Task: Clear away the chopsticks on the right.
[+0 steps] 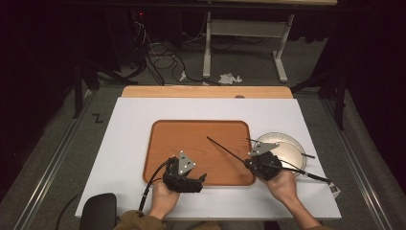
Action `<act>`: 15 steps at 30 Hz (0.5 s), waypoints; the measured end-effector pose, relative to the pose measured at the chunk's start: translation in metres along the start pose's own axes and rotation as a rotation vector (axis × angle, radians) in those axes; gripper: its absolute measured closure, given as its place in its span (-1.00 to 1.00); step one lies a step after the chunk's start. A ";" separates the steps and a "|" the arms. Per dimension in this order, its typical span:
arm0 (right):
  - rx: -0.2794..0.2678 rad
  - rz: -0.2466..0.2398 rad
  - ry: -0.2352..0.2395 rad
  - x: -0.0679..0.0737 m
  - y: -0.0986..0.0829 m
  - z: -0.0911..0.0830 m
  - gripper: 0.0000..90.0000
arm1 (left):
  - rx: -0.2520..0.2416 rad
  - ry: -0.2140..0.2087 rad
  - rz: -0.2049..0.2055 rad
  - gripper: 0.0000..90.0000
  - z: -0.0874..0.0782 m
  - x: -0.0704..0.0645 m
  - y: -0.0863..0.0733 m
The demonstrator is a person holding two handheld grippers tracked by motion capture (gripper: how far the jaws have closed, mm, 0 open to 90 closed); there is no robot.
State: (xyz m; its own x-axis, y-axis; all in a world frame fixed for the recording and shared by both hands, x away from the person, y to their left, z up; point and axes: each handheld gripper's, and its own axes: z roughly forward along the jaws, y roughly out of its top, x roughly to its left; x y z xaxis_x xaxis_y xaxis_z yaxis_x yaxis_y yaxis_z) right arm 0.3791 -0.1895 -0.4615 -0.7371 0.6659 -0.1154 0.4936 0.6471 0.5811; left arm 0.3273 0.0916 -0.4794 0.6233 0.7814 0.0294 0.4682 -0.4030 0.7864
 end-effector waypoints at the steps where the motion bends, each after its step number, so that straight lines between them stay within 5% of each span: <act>1: 0.003 0.002 -0.001 0.001 0.000 0.003 0.90 | 0.001 0.000 0.001 -0.64 0.000 0.000 0.000; 11: 0.091 -0.002 0.006 0.006 -0.001 0.031 0.88 | 0.003 -0.002 0.006 -0.64 -0.001 -0.001 0.000; 15: 0.086 0.000 -0.004 0.005 -0.002 0.033 0.82 | 0.003 -0.001 0.006 -0.64 -0.001 -0.001 0.000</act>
State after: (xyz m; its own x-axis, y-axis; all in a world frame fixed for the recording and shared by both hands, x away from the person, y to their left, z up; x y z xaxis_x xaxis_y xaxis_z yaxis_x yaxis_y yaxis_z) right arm 0.3893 -0.1754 -0.4898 -0.7353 0.6672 -0.1192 0.5316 0.6767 0.5094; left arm 0.3262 0.0913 -0.4790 0.6268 0.7785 0.0328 0.4666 -0.4088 0.7843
